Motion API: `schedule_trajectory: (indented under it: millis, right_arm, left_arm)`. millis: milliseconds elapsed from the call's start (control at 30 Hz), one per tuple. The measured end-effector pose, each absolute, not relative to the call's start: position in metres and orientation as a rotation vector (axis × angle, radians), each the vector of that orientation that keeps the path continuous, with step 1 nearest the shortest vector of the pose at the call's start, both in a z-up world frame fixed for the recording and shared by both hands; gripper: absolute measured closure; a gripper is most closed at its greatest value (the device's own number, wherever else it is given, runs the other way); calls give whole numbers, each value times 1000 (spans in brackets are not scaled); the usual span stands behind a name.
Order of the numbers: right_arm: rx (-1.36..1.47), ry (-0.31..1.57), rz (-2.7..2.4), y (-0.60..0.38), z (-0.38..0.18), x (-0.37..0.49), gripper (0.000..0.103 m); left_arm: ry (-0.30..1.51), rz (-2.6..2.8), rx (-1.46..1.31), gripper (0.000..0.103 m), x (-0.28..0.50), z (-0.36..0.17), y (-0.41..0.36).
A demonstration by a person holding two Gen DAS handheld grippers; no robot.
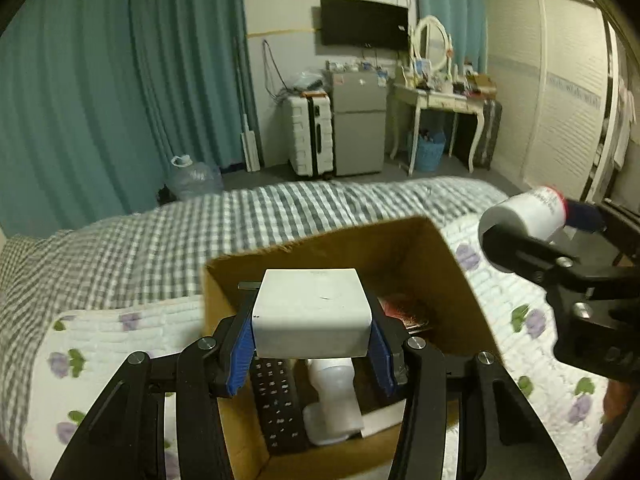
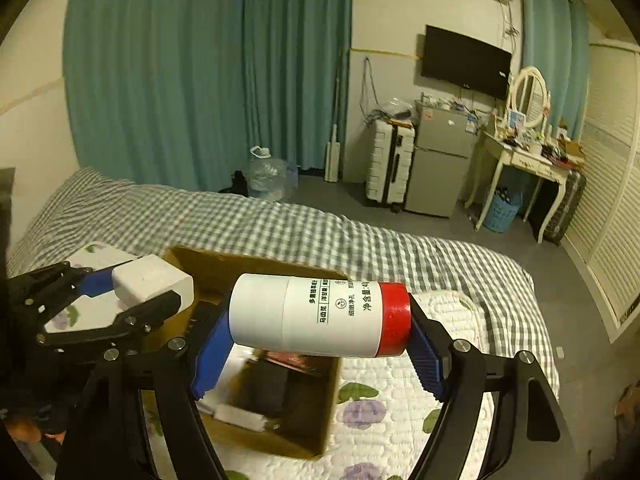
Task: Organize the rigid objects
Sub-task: 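Carry the block and bottle into the box and open both grippers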
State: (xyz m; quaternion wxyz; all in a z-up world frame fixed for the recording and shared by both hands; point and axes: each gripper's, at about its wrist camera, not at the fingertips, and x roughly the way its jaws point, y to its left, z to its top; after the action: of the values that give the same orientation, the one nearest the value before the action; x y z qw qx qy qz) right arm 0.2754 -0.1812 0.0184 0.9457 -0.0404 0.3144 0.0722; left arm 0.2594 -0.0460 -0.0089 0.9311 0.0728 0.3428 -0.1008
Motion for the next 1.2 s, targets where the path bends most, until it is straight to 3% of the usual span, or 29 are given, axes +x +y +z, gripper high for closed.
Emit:
schedule_trajectory:
  millis: [367, 500, 867, 1200]
  right_arm:
    - [-47, 653, 173, -192, -13, 286, 26]
    - [-41, 664, 177, -194, -13, 285, 26]
    - [-33, 651, 169, -185, 10, 275, 26]
    - [-108, 714, 150, -147, -18, 296, 26]
  left_arm:
    - [757, -152, 203, 50, 285, -50, -54]
    - [738, -119, 207, 43, 279, -44, -50]
    - [738, -117, 117, 38, 240, -8, -15]
    - [774, -102, 59, 37, 235, -23, 18]
